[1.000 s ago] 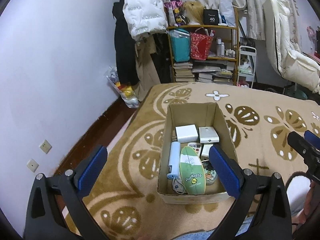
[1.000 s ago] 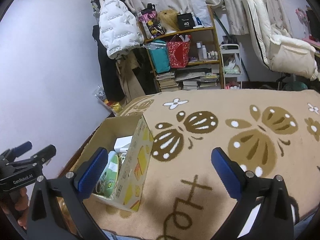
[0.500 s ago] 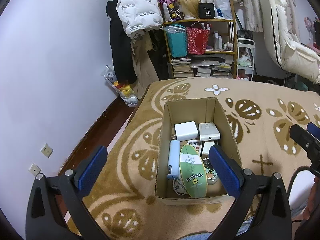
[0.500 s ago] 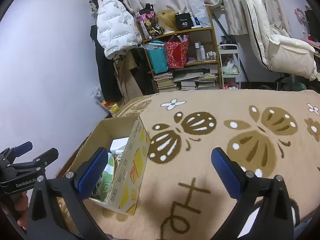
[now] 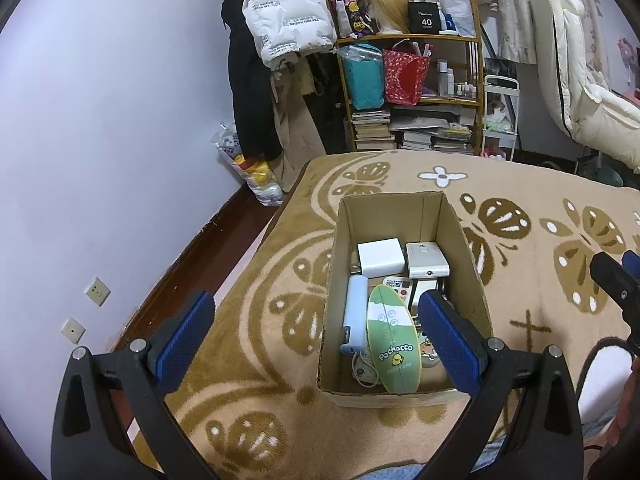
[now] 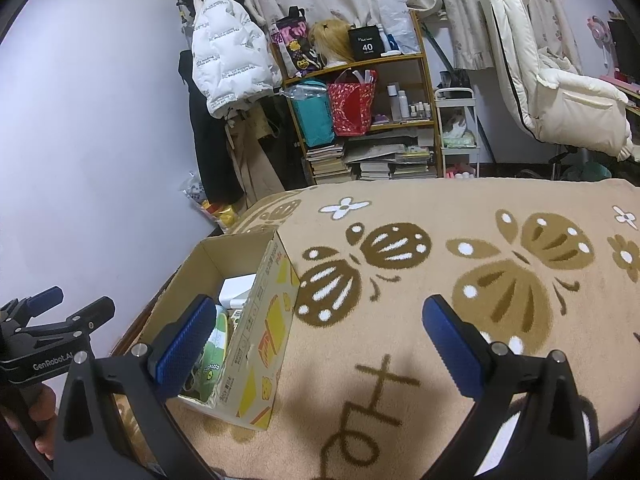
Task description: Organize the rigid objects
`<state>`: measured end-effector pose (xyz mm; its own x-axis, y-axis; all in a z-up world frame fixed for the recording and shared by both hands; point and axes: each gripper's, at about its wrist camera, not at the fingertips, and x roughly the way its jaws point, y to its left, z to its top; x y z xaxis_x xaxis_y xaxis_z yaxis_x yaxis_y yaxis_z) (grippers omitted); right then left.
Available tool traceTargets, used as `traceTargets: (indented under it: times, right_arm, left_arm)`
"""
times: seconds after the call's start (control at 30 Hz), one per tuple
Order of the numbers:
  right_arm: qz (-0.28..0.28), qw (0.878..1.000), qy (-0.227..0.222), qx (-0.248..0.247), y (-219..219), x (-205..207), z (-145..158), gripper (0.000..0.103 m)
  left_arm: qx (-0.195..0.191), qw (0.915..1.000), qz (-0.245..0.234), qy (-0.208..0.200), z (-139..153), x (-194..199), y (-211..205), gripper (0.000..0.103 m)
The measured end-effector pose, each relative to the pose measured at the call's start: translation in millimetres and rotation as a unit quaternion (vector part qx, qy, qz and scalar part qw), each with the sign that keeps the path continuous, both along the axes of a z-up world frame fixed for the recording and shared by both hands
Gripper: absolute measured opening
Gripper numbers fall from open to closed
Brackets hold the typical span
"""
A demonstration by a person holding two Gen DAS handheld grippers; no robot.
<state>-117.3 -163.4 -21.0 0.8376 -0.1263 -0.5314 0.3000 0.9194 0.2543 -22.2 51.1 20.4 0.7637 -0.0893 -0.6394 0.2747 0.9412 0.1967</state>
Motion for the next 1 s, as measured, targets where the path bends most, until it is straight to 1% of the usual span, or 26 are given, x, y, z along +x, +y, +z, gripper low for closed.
traceTargets:
  times: [0.23,0.77,1.0]
  right_arm:
    - [0.000,1.000,0.001,0.001,-0.3,-0.1,0.3,0.103]
    - [-0.009,1.000,0.002,0.004,-2.4,-3.1,-3.9,0.103]
    - [-0.011,1.000,-0.003,-0.002,-0.1,-2.5,-3.0,0.103]
  left_arm:
    - [0.002,1.0000,-0.003,-0.006,2.0,-1.7,0.5,0.101]
    - [0.000,1.0000,-0.005,-0.004,2.3,-3.5,0.2,0.101]
    - [0.000,1.0000,-0.003,-0.004,1.9,-4.4,1.1,0.101]
